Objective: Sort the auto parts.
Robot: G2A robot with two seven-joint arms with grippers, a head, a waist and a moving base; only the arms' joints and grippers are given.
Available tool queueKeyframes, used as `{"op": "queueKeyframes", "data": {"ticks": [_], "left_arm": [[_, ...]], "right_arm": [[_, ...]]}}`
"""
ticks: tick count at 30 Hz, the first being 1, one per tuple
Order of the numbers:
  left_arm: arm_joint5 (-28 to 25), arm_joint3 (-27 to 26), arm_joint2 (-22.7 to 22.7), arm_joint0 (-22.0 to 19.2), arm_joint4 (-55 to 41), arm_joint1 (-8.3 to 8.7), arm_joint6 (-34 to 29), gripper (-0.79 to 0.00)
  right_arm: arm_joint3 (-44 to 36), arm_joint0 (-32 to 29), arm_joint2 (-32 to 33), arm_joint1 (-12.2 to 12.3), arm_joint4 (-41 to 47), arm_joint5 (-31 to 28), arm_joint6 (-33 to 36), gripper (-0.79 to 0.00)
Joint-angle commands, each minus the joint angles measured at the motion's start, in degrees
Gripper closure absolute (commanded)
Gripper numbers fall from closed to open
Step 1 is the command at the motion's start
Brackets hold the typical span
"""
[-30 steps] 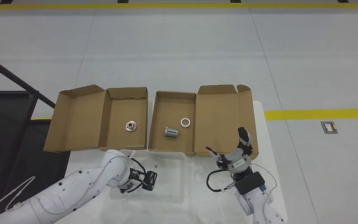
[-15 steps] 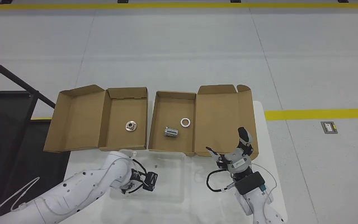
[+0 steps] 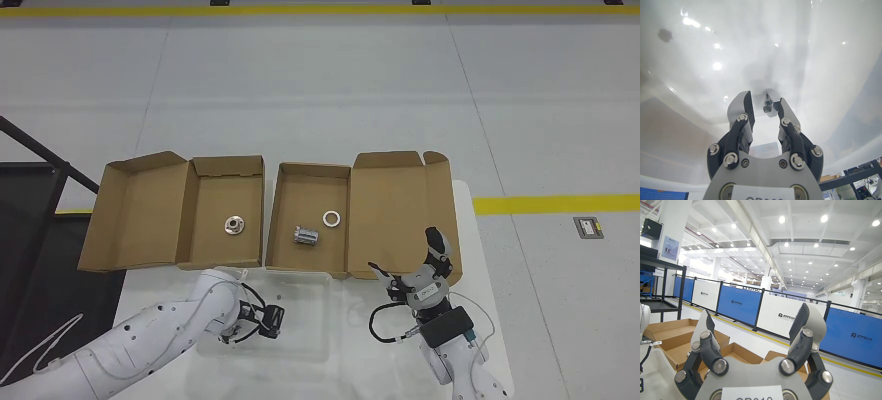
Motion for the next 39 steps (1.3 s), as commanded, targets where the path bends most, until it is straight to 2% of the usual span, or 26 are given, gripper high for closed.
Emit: {"op": "queueKeyframes", "data": {"ticks": [1,7,12,15,17,19,20,22,25,26,29,30,33,37,39], "left_arm": [[-0.1,0.4,0.0,0.0,0.1,-0.3,0.1,0.0],[-1.9,-1.1,-0.4,-0.6,-0.2,-0.21,1.9,0.0],[-1.2,-7.1,-3.8,0.0,0.7,2.25,4.6,0.0],[4.0,-13.1,-7.4,1.9,3.5,5.02,7.3,0.0],[9.1,-18.0,-10.4,4.4,6.1,7.49,9.7,0.0],[12.1,-20.4,-13.2,6.1,7.6,9.37,11.8,0.0],[15.5,-22.0,-15.4,7.6,9.1,10.81,12.9,0.0],[17.3,-24.8,-18.1,10.1,10.4,12.86,15.8,0.0],[21.6,-26.1,-23.3,13.0,11.6,15.64,19.8,0.0],[22.4,-26.8,-25.7,14.7,11.4,16.95,23.0,0.0],[26.5,-25.4,-32.0,18.4,10.6,19.81,31.4,0.0],[28.9,-24.9,-34.1,19.9,10.0,20.61,35.0,0.0],[31.9,-21.9,-38.8,24.3,9.0,22.67,43.7,0.0],[35.0,-17.8,-43.1,28.1,4.5,23.84,51.2,0.0],[35.0,-17.8,-43.1,28.1,4.5,23.84,51.2,0.0]], "right_arm": [[0.0,0.0,0.0,0.0,0.0,0.0,0.0,-0.785],[0.0,0.0,0.0,0.0,0.0,0.0,0.0,-0.785],[0.0,0.0,0.0,0.0,0.0,0.0,0.0,-0.785],[0.0,0.0,0.0,0.0,0.0,0.0,0.0,-0.785],[0.0,0.0,0.0,0.0,0.0,0.0,0.0,-0.785],[0.0,0.0,0.0,0.0,0.0,0.0,0.0,-0.785],[0.0,0.0,0.0,0.0,0.0,0.0,0.0,-0.785],[0.0,0.0,0.0,0.0,0.0,0.0,0.0,-0.785],[0.0,0.0,0.0,0.0,0.0,0.0,0.0,-0.785],[0.0,0.0,0.0,0.0,0.0,0.0,0.0,-0.785],[0.0,0.0,0.0,0.0,0.0,0.0,0.0,-0.785],[0.0,0.0,0.0,0.0,0.0,0.0,0.0,-0.785],[0.0,0.0,0.0,0.0,0.0,0.0,0.0,-0.785],[0.0,0.0,0.0,0.0,0.0,0.0,0.0,-0.785],[0.0,0.0,0.0,0.0,0.0,0.0,0.0,-0.785]]}}
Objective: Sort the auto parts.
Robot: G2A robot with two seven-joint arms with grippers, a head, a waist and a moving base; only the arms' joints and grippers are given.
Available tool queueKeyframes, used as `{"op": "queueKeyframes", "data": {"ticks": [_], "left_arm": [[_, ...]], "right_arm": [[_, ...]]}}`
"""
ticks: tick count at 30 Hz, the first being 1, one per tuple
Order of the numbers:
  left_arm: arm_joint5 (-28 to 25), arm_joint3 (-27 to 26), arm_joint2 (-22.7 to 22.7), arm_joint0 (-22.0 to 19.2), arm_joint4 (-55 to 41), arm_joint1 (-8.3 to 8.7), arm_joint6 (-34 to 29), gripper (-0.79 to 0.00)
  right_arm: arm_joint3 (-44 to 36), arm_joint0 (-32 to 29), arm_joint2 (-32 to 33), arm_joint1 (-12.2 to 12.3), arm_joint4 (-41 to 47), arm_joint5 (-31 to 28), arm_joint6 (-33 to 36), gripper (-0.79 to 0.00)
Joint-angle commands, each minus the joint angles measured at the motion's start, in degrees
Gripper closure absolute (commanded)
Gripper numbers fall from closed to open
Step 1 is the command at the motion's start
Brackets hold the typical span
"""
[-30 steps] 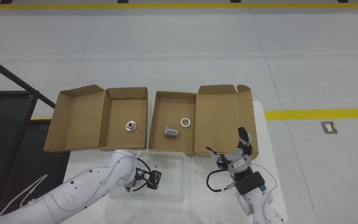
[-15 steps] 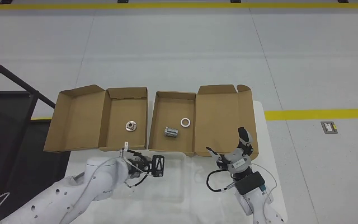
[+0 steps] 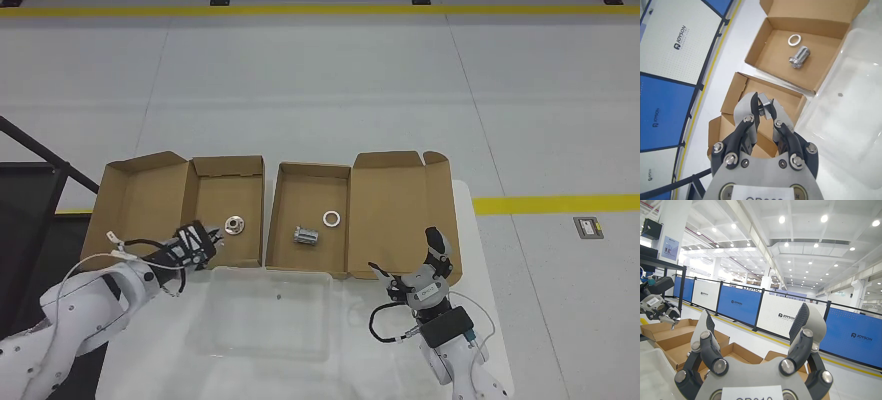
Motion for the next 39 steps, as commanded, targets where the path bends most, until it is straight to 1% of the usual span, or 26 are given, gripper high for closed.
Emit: {"op": "queueKeyframes", "data": {"ticks": [1,13,15,18,20,22,23,24,25,27,29,30,31,32,33,34,35,36,37,38,39], "left_arm": [[-0.1,0.0,0.0,0.0,0.3,-0.02,-0.2,0.0],[-0.2,0.0,0.1,0.2,-0.1,-0.11,0.0,0.0],[-0.7,1.3,-0.8,-0.4,-4.2,-0.66,1.2,0.0],[-3.1,4.1,-1.9,-2.4,-10.5,-1.61,3.2,0.0],[-4.5,7.3,-2.2,-4.4,-15.2,-2.72,5.7,0.0],[-6.0,9.8,-1.7,-6.1,-18.0,-3.65,5.6,0.0],[-7.1,11.7,-1.0,-7.9,-19.5,-4.5,3.6,0.0],[-7.2,12.7,-0.5,-8.9,-20.2,-4.99,2.5,0.0],[-5.2,14.7,0.6,-11.0,-20.6,-6.14,0.5,0.0],[-4.9,16.8,2.9,-13.4,-21.2,-7.78,-2.7,0.0],[-3.5,21.0,6.2,-17.3,-21.3,-10.34,-7.1,0.0],[-3.6,22.3,7.1,-18.4,-21.6,-11.12,-8.1,0.0],[-3.6,25.3,9.1,-20.7,-22.0,-12.76,-10.3,0.0],[-3.8,27.5,10.6,-22.3,-22.4,-14.05,-11.5,0.0],[-3.4,29.3,11.5,-23.4,-22.1,-14.91,-12.3,0.0],[-1.0,32.3,13.7,-25.3,-20.3,-16.74,-13.5,0.0],[-0.2,34.5,15.3,-26.5,-19.7,-18.17,-14.4,0.0],[-0.3,36.0,16.3,-27.3,-19.6,-19.11,-15.4,0.0],[-1.0,39.2,18.0,-28.9,-19.7,-20.93,-16.7,0.0],[-1.6,41.7,19.3,-30.0,-19.3,-22.24,-18.1,0.0],[-2.0,43.3,20.3,-30.8,-18.7,-23.1,-19.6,0.0]], "right_arm": [[0.0,0.0,0.0,0.0,0.0,0.0,0.0,-0.785],[0.0,0.0,0.0,0.0,0.0,0.0,0.0,-0.785],[0.0,0.0,0.0,0.0,0.0,0.0,0.0,-0.785],[0.0,0.0,0.0,0.0,0.0,0.0,0.0,-0.785],[0.0,0.0,0.0,0.0,0.0,0.0,0.0,-0.785],[0.0,0.0,0.0,0.0,0.0,0.0,0.0,-0.785],[0.0,0.0,0.0,0.0,0.0,0.0,0.0,-0.785],[0.0,0.0,0.0,0.0,0.0,0.0,0.0,-0.785],[0.0,0.0,0.0,0.0,0.0,0.0,0.0,-0.785],[0.0,0.0,0.0,0.0,0.0,0.0,0.0,-0.785],[0.0,0.0,0.0,0.0,0.0,0.0,0.0,-0.785],[0.0,0.0,0.0,0.0,0.0,0.0,0.0,-0.785],[0.0,0.0,0.0,0.0,0.0,0.0,0.0,-0.785],[0.0,0.0,0.0,0.0,0.0,0.0,0.0,-0.785],[0.0,0.0,0.0,0.0,0.0,0.0,0.0,-0.785],[0.0,0.0,0.0,0.0,0.0,0.0,0.0,-0.785],[0.0,0.0,0.0,0.0,0.0,0.0,0.0,-0.785],[0.0,0.0,0.0,0.0,0.0,0.0,0.0,-0.785],[0.0,0.0,0.0,0.0,0.0,0.0,0.0,-0.785],[0.0,0.0,0.0,0.0,0.0,0.0,0.0,-0.785],[0.0,0.0,0.0,0.0,0.0,0.0,0.0,-0.785]]}}
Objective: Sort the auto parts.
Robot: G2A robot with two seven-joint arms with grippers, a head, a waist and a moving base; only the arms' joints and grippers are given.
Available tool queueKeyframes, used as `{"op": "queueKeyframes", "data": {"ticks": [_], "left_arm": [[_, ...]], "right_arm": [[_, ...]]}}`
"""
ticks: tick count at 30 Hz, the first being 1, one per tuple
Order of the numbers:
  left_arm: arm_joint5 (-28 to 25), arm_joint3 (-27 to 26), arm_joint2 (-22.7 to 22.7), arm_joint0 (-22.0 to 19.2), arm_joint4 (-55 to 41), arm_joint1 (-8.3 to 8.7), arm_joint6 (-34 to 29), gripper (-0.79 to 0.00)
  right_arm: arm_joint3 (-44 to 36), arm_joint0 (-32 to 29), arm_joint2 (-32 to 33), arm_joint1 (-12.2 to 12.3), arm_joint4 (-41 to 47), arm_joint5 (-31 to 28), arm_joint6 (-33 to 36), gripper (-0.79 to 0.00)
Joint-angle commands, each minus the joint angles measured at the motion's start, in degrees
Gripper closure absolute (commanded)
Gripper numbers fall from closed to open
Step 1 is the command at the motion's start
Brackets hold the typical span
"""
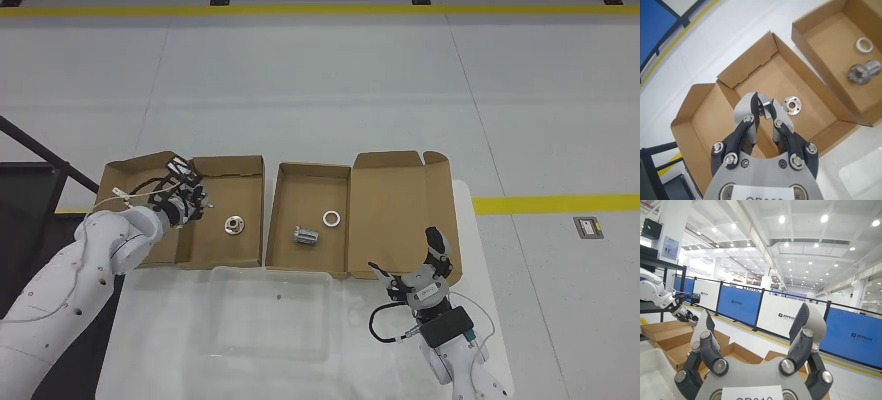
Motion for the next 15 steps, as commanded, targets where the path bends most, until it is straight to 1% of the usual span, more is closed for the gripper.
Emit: {"op": "queueKeyframes", "data": {"ticks": [1,2,3,4,5,6,7,8,9,10,12,13,15], "left_arm": [[0.0,5.6,2.9,-2.5,2.3,-3.0,-2.6,0.0],[-0.5,7.6,4.1,-3.1,3.3,-4.23,-3.3,0.0],[-1.0,8.9,4.6,-3.6,3.5,-5.01,-3.3,0.0],[-1.4,11.5,5.3,-4.3,3.7,-6.48,-2.9,0.0],[-1.6,13.3,5.9,-4.8,4.3,-7.52,-2.7,0.0],[-1.8,14.4,6.2,-5.1,4.3,-8.18,-2.5,0.0],[-2.2,16.5,6.5,-5.6,4.4,-9.4,-2.0,0.0],[-2.4,18.0,6.8,-5.9,4.6,-10.24,-1.6,0.0],[-2.6,18.9,6.9,-6.1,4.8,-10.78,-1.4,-0.006],[-3.1,20.7,7.0,-6.5,4.9,-11.77,-1.2,-0.175],[-3.8,22.6,7.1,-7.0,5.2,-12.88,-0.7,-0.597],[-4.6,24.0,7.0,-7.3,5.1,-13.65,-0.3,-0.677],[-5.5,25.5,6.8,-7.7,5.1,-14.46,0.4,-0.785]], "right_arm": [[0.0,0.0,0.0,0.0,0.0,0.0,0.0,-0.785],[0.0,0.0,0.0,0.0,0.0,0.0,0.0,-0.785],[0.0,0.0,0.0,0.0,0.0,0.0,0.0,-0.785],[0.0,0.0,0.0,0.0,0.0,0.0,0.0,-0.785],[0.0,0.0,0.0,0.0,0.0,0.0,0.0,-0.785],[0.0,0.0,0.0,0.0,0.0,0.0,0.0,-0.785],[0.0,0.0,0.0,0.0,0.0,0.0,0.0,-0.785],[0.0,0.0,0.0,0.0,0.0,0.0,0.0,-0.785],[0.0,0.0,0.0,0.0,0.0,0.0,0.0,-0.785],[0.0,0.0,0.0,0.0,0.0,0.0,0.0,-0.785],[0.0,0.0,0.0,0.0,0.0,0.0,0.0,-0.785],[0.0,0.0,0.0,0.0,0.0,0.0,0.0,-0.785],[0.0,0.0,0.0,0.0,0.0,0.0,0.0,-0.785]]}}
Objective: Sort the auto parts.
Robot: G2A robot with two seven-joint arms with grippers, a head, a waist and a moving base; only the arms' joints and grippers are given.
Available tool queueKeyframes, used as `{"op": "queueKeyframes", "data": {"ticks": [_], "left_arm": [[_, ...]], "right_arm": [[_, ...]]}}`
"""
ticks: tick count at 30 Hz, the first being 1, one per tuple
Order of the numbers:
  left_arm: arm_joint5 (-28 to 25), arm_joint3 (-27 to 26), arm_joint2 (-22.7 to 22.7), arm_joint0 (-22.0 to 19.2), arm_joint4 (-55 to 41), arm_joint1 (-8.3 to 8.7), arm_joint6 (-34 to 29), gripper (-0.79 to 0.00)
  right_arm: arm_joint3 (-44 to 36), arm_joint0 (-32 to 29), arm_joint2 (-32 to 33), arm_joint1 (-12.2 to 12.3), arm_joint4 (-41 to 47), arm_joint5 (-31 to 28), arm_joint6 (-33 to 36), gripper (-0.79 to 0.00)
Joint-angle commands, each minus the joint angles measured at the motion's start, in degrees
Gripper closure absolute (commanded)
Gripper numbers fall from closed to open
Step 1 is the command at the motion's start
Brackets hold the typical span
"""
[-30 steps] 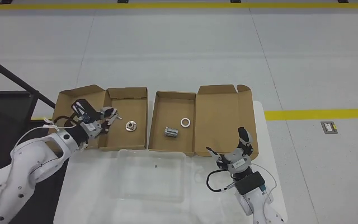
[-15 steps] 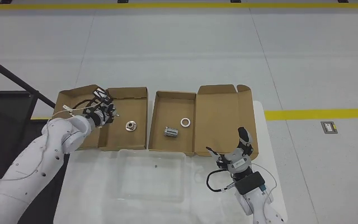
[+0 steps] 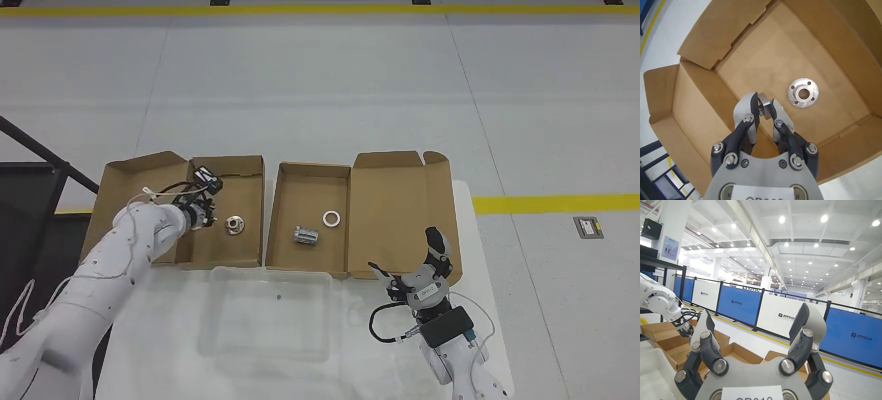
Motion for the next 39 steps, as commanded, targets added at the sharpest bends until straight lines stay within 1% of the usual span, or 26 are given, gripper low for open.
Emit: {"op": "queueKeyframes", "data": {"ticks": [1,4,6,7,11,15,16,17,18,20,22,25,27,28,31,34,39], "left_arm": [[-1.5,1.9,-0.5,-0.4,-0.4,-0.95,1.0,-0.785],[-4.1,3.9,-1.4,-1.1,-0.9,-1.81,2.0,-0.785],[-5.3,4.8,-2.0,-1.5,-0.9,-2.09,2.7,-0.785],[-6.8,5.3,-2.6,-1.7,-1.2,-2.19,3.4,-0.785],[-12.0,6.2,-4.7,-2.3,-1.9,-1.8,6.2,-0.785],[-19.3,5.4,-7.6,-2.2,-2.0,-0.13,10.9,-0.776],[-22.2,4.7,-8.8,-2.0,-1.9,0.71,12.5,-0.785],[-23.5,4.3,-9.4,-1.8,-1.9,1.17,13.3,-0.785],[-26.1,3.5,-10.3,-1.4,-1.9,1.88,14.4,-0.785],[-32.9,1.6,-12.9,-0.4,-2.5,3.77,16.4,-0.785],[-35.6,-0.7,-14.6,0.6,-2.5,5.19,17.4,-0.785],[-35.6,-8.3,-17.0,4.5,-4.9,8.0,18.6,-0.785],[-35.6,-13.1,-18.6,7.0,-7.7,10.17,18.3,-0.785],[-35.6,-16.3,-19.8,8.4,-9.9,11.59,17.8,-0.785],[-35.6,-21.8,-21.9,10.6,-13.3,13.96,16.2,-0.785],[-35.6,-22.8,-22.0,10.7,-13.6,14.07,16.2,-0.785],[-35.6,-21.7,-21.9,10.6,-13.3,13.96,16.2,-0.784]], "right_arm": [[0.0,0.0,0.0,0.0,0.0,0.0,0.0,-0.785],[0.0,0.0,0.0,0.0,0.0,0.0,0.0,-0.785],[0.0,0.0,0.0,0.0,0.0,0.0,0.0,-0.785],[0.0,0.0,0.0,0.0,0.0,0.0,0.0,-0.785],[0.0,0.0,0.0,0.0,0.0,0.0,0.0,-0.785],[0.0,0.0,0.0,0.0,0.0,0.0,0.0,-0.785],[0.0,0.0,0.0,0.0,0.0,0.0,0.0,-0.785],[0.0,0.0,0.0,0.0,0.0,0.0,0.0,-0.785],[0.0,0.0,0.0,0.0,0.0,0.0,0.0,-0.785],[0.0,0.0,0.0,0.0,0.0,0.0,0.0,-0.785],[0.0,0.0,0.0,0.0,0.0,0.0,0.0,-0.785],[0.0,0.0,0.0,0.0,0.0,0.0,0.0,-0.785],[0.0,0.0,0.0,0.0,0.0,0.0,0.0,-0.785],[0.0,0.0,0.0,0.0,0.0,0.0,0.0,-0.785],[0.0,0.0,0.0,0.0,0.0,0.0,0.0,-0.785],[0.0,0.0,0.0,0.0,0.0,0.0,0.0,-0.784],[0.0,0.0,0.0,0.0,0.0,0.0,0.0,-0.785]]}}
